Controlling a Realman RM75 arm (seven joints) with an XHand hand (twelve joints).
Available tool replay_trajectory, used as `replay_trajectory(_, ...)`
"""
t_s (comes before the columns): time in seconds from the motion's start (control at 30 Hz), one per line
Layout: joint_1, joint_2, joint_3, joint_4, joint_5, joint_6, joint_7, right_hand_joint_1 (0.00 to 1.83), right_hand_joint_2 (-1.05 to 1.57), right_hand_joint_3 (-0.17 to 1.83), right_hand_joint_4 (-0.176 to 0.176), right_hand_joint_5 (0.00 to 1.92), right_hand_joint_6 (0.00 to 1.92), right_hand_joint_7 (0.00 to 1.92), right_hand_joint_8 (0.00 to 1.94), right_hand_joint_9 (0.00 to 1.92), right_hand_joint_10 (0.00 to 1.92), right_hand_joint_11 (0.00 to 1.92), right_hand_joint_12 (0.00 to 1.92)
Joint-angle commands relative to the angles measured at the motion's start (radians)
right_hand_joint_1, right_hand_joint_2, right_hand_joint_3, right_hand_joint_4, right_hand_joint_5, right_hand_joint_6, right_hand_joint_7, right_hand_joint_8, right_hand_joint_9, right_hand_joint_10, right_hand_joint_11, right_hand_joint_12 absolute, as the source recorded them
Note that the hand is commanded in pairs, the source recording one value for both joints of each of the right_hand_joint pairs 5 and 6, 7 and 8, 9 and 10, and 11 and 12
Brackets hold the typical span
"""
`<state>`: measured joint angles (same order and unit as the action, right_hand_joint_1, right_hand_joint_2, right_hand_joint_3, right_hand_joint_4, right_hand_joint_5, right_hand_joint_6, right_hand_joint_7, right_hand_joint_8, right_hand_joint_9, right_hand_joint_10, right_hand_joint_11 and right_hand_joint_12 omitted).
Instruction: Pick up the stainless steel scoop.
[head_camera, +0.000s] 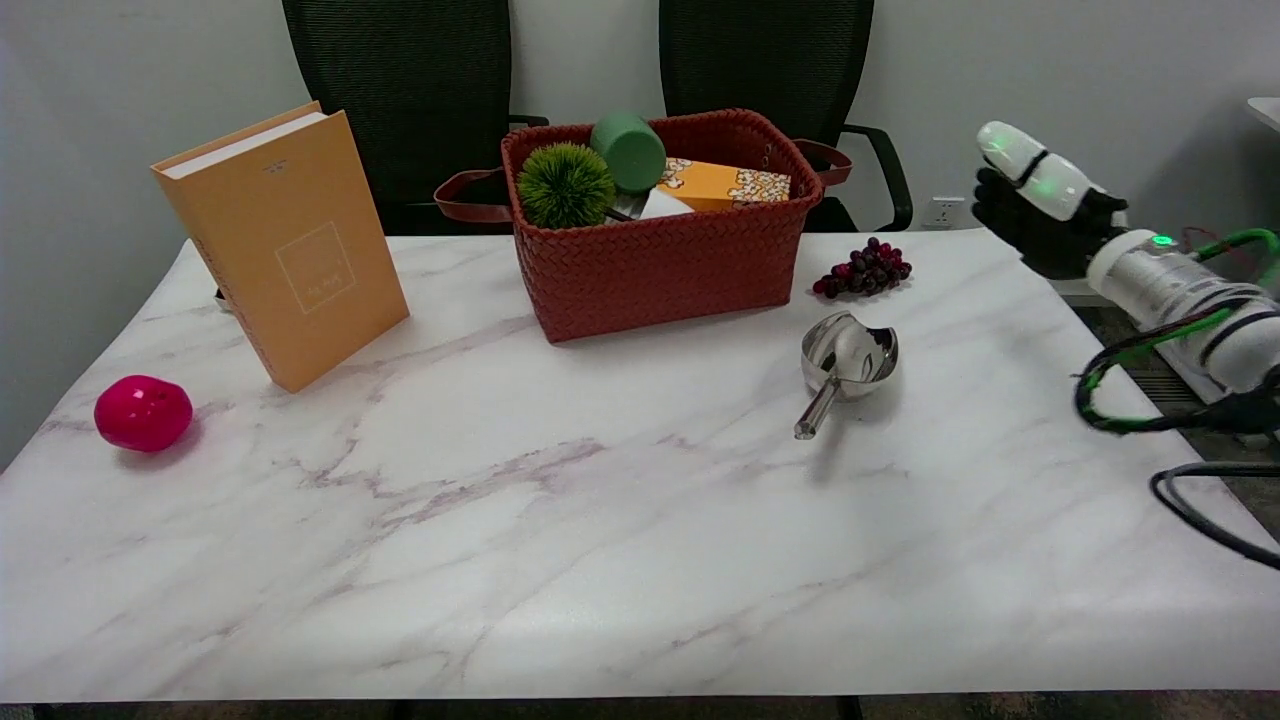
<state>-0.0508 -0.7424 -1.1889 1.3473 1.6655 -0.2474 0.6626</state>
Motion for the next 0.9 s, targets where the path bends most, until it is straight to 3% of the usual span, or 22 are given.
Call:
replay_trajectory(0.03, -0.203, 0.240, 0.372, -0.421, 0.486, -0.429, -0.357, 0.74, 0.65, 0.00, 0.000, 0.00, 0.00, 0.00, 0.00, 0.00, 0.00, 0.00, 0.00)
replay_trajectory(0.17, -0.203, 0.240, 0.443, -0.466, 0.487, -0.506, -0.396, 0.77, 0.64, 0.04, 0.000, 0.00, 0.00, 0.00, 0.00, 0.00, 0.00, 0.00, 0.00)
replay_trajectory(0.37, -0.307, 0.235, 0.467, -0.348, 0.556, -0.494, -0.317, 0.76, 0.71, 0.03, 0.000, 0.00, 0.00, 0.00, 0.00, 0.00, 0.00, 0.00, 0.00)
replay_trajectory(0.5, -0.321, 0.230, 0.450, -0.305, 0.641, -0.575, -0.267, 0.75, 0.76, 0.03, 0.000, 0.00, 0.00, 0.00, 0.00, 0.00, 0.00, 0.00, 0.00)
replay_trajectory(0.67, -0.309, 0.232, 0.457, -0.288, 0.633, -0.700, -0.179, 0.66, 1.12, -0.07, 0.000, 0.00, 0.00, 0.00, 0.00, 0.00, 0.00, 0.00, 0.00)
replay_trajectory(0.9, -0.350, 0.271, 0.441, -0.396, 0.588, -0.790, -0.107, 0.68, 1.16, -0.05, 0.000, 0.00, 0.00, 0.00, 0.00, 0.00, 0.00, 0.00, 0.00)
